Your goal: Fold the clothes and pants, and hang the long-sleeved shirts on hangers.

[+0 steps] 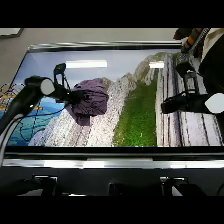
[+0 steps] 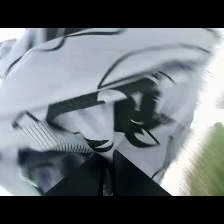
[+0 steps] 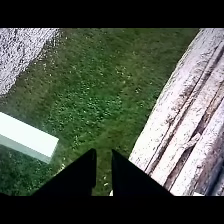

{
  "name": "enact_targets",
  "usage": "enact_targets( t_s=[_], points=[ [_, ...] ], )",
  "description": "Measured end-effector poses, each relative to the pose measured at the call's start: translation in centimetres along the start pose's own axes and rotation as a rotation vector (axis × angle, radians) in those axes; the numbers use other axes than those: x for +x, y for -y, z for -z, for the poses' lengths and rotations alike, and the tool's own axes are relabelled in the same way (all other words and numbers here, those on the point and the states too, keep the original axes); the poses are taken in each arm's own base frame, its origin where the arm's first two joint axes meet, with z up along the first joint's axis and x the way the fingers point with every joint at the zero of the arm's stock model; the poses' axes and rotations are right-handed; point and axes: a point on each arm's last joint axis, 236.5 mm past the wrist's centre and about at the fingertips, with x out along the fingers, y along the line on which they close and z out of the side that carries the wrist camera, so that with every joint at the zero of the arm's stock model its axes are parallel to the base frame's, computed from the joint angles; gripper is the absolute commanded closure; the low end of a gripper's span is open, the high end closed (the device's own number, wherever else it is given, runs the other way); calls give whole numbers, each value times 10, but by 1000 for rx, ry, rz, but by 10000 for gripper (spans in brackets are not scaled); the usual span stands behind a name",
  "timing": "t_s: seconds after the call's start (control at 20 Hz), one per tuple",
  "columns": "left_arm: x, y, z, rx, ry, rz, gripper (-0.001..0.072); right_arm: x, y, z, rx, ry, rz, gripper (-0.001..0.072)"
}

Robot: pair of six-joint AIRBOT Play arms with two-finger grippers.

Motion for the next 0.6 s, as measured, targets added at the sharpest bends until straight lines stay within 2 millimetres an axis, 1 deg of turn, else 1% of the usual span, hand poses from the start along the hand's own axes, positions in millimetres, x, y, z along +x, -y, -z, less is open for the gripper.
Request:
enact_targets(
  t_s=[0.05,0.1,0.15,0.2,0.25,0.3,0.4,0.45,0.5,0.55,0.6],
  points=[
    [-19,19,15,28,10,50,683,-3,-2,3,-2,-11,-6,553],
    [-33,38,35,50,4,105,683,-6,-4,6,-3,-19,-10,553],
    [-44,62,59,72,-11,179,683,-9,-6,9,-5,-25,-14,553],
    [-50,85,81,87,-22,254,683,-13,-8,11,-7,-31,-18,553],
    [-53,109,107,98,-45,331,683,-17,-11,14,-8,-36,-22,553],
    [-52,129,128,88,-65,394,682,-21,-12,15,-5,-38,-24,553],
    [-39,159,160,30,-88,481,683,-27,-15,20,7,-47,-27,553],
    [-29,168,167,-26,-85,504,683,-30,-16,23,16,-56,-29,553],
    [-19,173,168,-94,-77,518,682,-32,-17,27,24,-69,-29,553],
    [-11,176,164,-151,-54,531,666,-33,-18,31,30,-88,-30,550],
    [-5,175,154,-209,-23,541,436,-34,-18,36,37,-109,-28,495]
  ],
)
